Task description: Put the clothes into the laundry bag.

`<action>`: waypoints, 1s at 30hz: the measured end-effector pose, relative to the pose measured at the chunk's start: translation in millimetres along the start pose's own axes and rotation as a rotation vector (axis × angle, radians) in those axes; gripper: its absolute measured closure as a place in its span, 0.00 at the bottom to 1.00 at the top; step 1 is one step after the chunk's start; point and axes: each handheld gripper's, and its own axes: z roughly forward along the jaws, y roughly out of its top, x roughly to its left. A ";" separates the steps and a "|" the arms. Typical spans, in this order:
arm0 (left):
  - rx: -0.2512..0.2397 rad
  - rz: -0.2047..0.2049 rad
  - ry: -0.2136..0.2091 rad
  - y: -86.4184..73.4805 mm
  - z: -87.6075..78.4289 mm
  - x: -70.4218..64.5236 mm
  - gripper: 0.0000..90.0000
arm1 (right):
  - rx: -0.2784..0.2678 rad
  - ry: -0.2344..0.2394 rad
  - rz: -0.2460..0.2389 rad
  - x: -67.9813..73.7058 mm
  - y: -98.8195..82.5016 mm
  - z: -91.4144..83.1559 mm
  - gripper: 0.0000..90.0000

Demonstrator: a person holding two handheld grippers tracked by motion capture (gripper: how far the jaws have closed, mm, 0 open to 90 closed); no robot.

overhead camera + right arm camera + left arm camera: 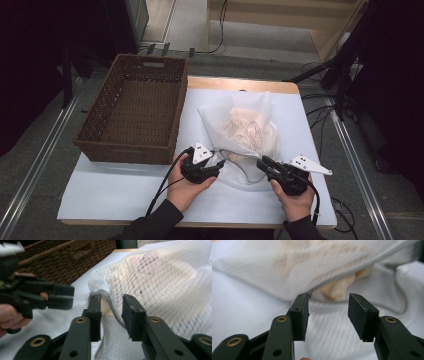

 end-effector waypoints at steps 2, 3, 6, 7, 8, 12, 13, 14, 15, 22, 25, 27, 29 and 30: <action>0.051 -0.008 0.011 -9.2 2.4 4.6 0.55 | -0.008 0.007 0.018 -1.4 0.2 -7.4 0.72; 0.076 -0.013 0.013 -12.6 4.2 6.1 0.54 | -0.016 -0.001 0.017 -3.6 -0.5 -12.5 0.71; 0.120 -0.014 0.009 -17.9 7.3 7.2 0.53 | -0.028 -0.031 0.038 -11.6 -3.3 -24.1 0.68; 0.119 -0.014 0.010 -18.1 7.4 6.5 0.55 | -0.021 -0.045 0.053 -15.5 -4.5 -27.2 0.68; 0.127 -0.013 0.009 -17.9 7.0 5.9 0.59 | -0.010 -0.071 0.069 -19.9 -6.1 -29.0 0.70; 0.152 0.010 0.000 -18.1 4.9 4.6 0.85 | 0.060 -0.188 0.095 -37.4 -19.9 -25.3 0.75; 0.156 -0.002 -0.022 -18.1 4.5 5.4 0.95 | 0.089 -0.212 0.090 -41.7 -23.8 -20.8 0.77; 0.162 -0.003 -0.035 -17.9 3.5 6.1 0.98 | 0.105 -0.216 0.100 -43.6 -25.6 -18.5 0.79; 0.167 0.006 -0.047 -18.0 2.5 6.4 1.00 | 0.120 -0.217 0.104 -45.3 -27.4 -15.0 0.80; 0.191 0.038 -0.072 -23.3 -8.4 2.1 1.00 | 0.256 -0.295 0.035 -43.9 -33.3 1.2 0.94; 0.210 0.063 -0.091 -27.3 -16.6 -1.8 1.00 | 0.279 -0.312 0.050 -47.3 -33.6 1.1 0.99; 0.213 0.067 -0.100 -28.5 -19.5 -1.7 1.00 | 0.286 -0.316 0.059 -48.4 -33.1 0.1 0.99; 0.198 0.057 -0.109 -28.1 -20.8 0.4 0.99 | 0.280 -0.321 0.056 -49.3 -32.4 -1.3 0.97; 0.177 0.042 -0.099 -26.5 -21.6 1.8 0.95 | 0.264 -0.308 0.059 -49.5 -32.0 -3.0 0.95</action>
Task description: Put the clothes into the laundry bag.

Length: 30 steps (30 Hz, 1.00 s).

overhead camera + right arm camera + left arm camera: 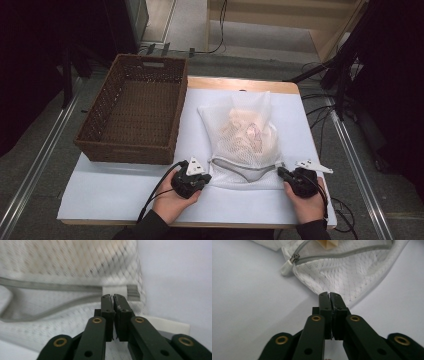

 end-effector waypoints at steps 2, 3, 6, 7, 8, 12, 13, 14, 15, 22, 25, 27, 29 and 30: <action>-0.066 -0.035 0.001 4.6 -1.8 1.0 0.81 | -0.063 0.068 0.026 -1.7 1.6 -6.5 0.93; -0.082 -0.044 0.003 7.4 -2.3 0.9 0.74 | -0.098 0.084 0.034 -1.6 4.0 -11.4 0.93; -0.164 -0.062 0.020 23.3 -0.5 0.0 0.68 | -0.182 0.108 0.028 2.7 11.9 -19.8 0.96; -0.191 -0.069 0.030 29.2 1.6 0.2 0.67 | -0.206 0.113 0.025 5.7 14.8 -20.8 0.96; -0.212 -0.080 0.033 33.4 3.7 0.8 0.66 | -0.231 0.115 0.017 8.6 18.0 -21.1 0.98; -0.267 -0.128 0.059 54.3 22.3 3.8 0.64 | -0.271 0.137 -0.007 23.1 31.9 -15.5 0.99; -0.260 -0.134 0.058 57.2 28.3 5.0 0.64 | -0.267 0.144 -0.021 27.3 35.0 -11.8 0.99; -0.239 -0.137 0.055 59.0 34.5 5.7 0.64 | -0.259 0.141 -0.030 29.5 36.3 -7.8 0.99; -0.204 -0.130 0.057 59.5 40.6 6.2 0.63 | -0.243 0.139 -0.033 30.4 36.5 -2.8 1.00; -0.017 -0.056 0.090 44.2 55.3 7.6 0.72 | -0.049 0.080 -0.009 16.6 26.2 22.0 1.00; -0.012 -0.025 0.107 40.0 50.7 8.0 0.77 | 0.002 0.063 -0.002 10.0 22.5 25.0 1.00; -0.015 -0.016 0.107 37.6 48.5 9.3 0.80 | 0.026 0.062 -0.009 6.0 18.0 26.9 1.00; -0.031 -0.028 0.111 33.1 44.8 12.7 0.84 | 0.026 0.065 0.002 1.6 16.7 24.7 1.00; -0.047 -0.042 0.110 29.6 42.1 15.8 0.86 | 0.024 0.057 -0.005 0.7 16.5 24.1 1.00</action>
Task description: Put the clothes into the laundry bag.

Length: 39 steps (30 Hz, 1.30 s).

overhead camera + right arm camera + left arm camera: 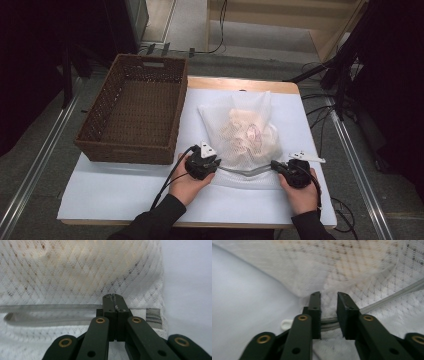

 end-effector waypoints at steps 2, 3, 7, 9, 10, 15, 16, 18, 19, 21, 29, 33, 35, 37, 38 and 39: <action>-0.035 -0.031 -0.026 -3.9 -6.0 5.5 0.87 | -0.012 -0.015 -0.004 -1.4 -2.0 -1.9 1.00; -0.057 -0.041 -0.035 -6.1 -9.7 7.2 0.86 | -0.017 -0.016 -0.005 -0.5 -2.7 -2.6 1.00; -0.140 -0.060 -0.068 -15.0 -26.2 12.3 0.74 | -0.098 0.037 -0.048 2.4 -7.7 -9.0 0.89; -0.165 -0.067 -0.081 -19.2 -34.9 13.8 0.68 | -0.151 0.052 -0.060 3.6 -11.2 -16.1 0.80; -0.171 -0.062 -0.074 -21.4 -38.8 13.9 0.65 | -0.158 0.044 -0.060 3.7 -11.8 -17.1 0.77; -0.193 -0.045 -0.057 -34.8 -56.0 15.4 0.45 | -0.183 0.037 -0.066 3.0 -15.9 -23.6 0.57; -0.193 -0.054 -0.050 -37.5 -59.0 17.0 0.42 | -0.188 0.039 -0.068 3.2 -16.3 -24.5 0.54; -0.203 -0.079 -0.043 -43.5 -64.8 20.4 0.35 | -0.186 0.041 -0.074 3.8 -15.8 -25.8 0.47; -0.205 -0.090 -0.043 -47.1 -68.8 22.3 0.32 | -0.185 0.042 -0.077 4.4 -15.7 -26.4 0.44; -0.212 -0.085 -0.039 -50.5 -73.7 23.6 0.24 | -0.175 0.050 -0.088 5.3 -15.9 -27.0 0.38; -0.209 -0.076 -0.031 -66.7 -94.5 38.0 0.07 | -0.167 0.064 -0.073 5.0 -16.2 -30.8 0.22; -0.225 -0.096 -0.036 -76.0 -108.0 51.3 0.03 | -0.162 0.069 -0.069 3.7 -17.3 -33.1 0.15; -0.233 -0.101 -0.027 -80.6 -114.7 57.8 0.02 | -0.159 0.060 -0.092 4.6 -20.2 -34.9 0.14; -0.235 -0.118 -0.016 -85.2 -120.5 64.0 0.02 | -0.158 0.058 -0.092 4.5 -22.6 -37.8 0.14; -0.238 -0.118 -0.014 -87.9 -124.0 67.4 0.02 | -0.160 0.059 -0.092 3.8 -23.4 -38.8 0.14; -0.234 -0.112 -0.005 -89.2 -126.3 68.9 0.02 | -0.161 0.060 -0.082 2.9 -23.9 -40.4 0.14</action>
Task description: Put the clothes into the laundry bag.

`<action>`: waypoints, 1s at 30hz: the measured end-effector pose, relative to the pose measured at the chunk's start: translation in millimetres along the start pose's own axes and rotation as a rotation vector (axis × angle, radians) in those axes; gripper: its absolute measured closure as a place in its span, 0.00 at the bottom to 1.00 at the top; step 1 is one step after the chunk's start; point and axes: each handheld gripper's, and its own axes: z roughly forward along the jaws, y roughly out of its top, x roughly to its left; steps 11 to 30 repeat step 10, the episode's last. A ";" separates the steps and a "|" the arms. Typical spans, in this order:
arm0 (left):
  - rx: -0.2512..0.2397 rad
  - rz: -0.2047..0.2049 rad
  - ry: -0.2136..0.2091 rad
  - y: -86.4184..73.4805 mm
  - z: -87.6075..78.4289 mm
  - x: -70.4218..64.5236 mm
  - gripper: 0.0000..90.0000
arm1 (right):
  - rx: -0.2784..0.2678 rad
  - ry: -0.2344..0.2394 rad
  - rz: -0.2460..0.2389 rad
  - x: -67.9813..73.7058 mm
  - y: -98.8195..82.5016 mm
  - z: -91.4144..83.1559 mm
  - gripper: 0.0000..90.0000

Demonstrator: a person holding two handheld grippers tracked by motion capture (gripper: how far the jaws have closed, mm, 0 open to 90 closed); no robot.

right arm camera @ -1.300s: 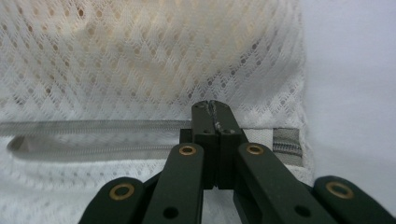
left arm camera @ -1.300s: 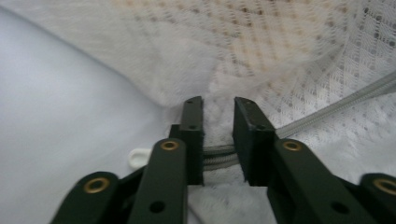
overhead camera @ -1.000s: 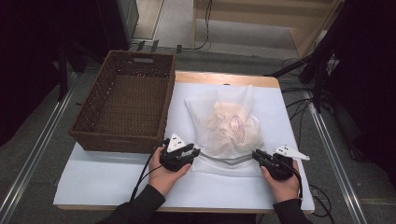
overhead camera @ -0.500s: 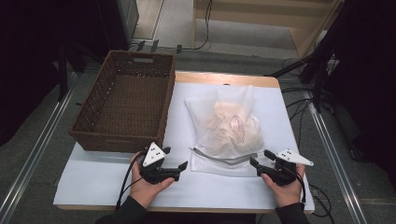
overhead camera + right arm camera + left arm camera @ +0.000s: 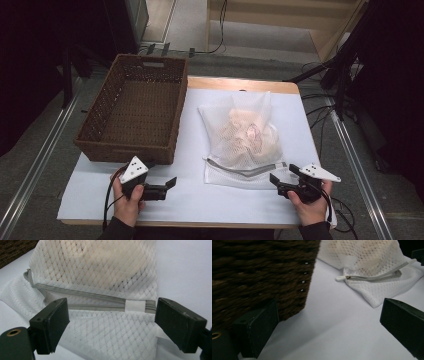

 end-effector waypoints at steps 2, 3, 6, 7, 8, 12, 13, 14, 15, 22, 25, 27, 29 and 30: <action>0.009 0.036 0.037 -1.3 -5.5 4.2 0.02 | -0.004 -0.002 0.009 -2.1 -0.3 -1.6 0.13; 0.015 0.047 0.050 -1.6 -7.5 6.2 0.02 | -0.006 -0.004 0.013 -3.4 -0.3 -2.4 0.13; 0.003 0.017 0.068 -3.7 -15.8 17.6 0.02 | -0.011 -0.013 0.025 -4.8 -0.1 -2.6 0.13; 0.001 0.011 0.073 -3.9 -17.6 19.8 0.02 | -0.009 -0.016 0.022 -4.6 -0.3 -2.2 0.13; -0.004 0.002 0.080 -3.8 -19.6 22.3 0.02 | -0.009 -0.017 0.022 -4.2 -0.4 -1.9 0.13; -0.021 -0.016 0.082 -2.9 -22.6 26.7 0.02 | -0.008 -0.020 0.017 -3.4 -0.2 -1.5 0.13; -0.021 -0.016 0.082 -2.9 -22.6 26.7 0.02 | -0.008 -0.020 0.017 -3.4 -0.2 -1.5 0.13; -0.021 -0.016 0.082 -2.9 -22.6 26.7 0.02 | -0.008 -0.020 0.017 -3.4 -0.2 -1.5 0.13; -0.021 -0.016 0.082 -2.9 -22.6 26.7 0.02 | -0.008 -0.020 0.017 -3.4 -0.2 -1.5 0.13; -0.021 -0.016 0.082 -2.9 -22.6 26.7 0.02 | -0.008 -0.020 0.017 -3.4 -0.2 -1.5 0.13; -0.021 -0.016 0.082 -2.9 -22.6 26.7 0.02 | -0.008 -0.020 0.017 -3.4 -0.2 -1.5 0.13; -0.021 -0.016 0.082 -2.9 -22.6 26.7 0.02 | -0.008 -0.020 0.017 -3.4 -0.2 -1.5 0.13; -0.021 -0.016 0.082 -2.9 -22.6 26.7 0.02 | -0.008 -0.020 0.017 -3.4 -0.2 -1.5 0.13; -0.021 -0.016 0.082 -2.9 -22.6 26.7 0.02 | -0.008 -0.020 0.017 -3.4 -0.2 -1.5 0.13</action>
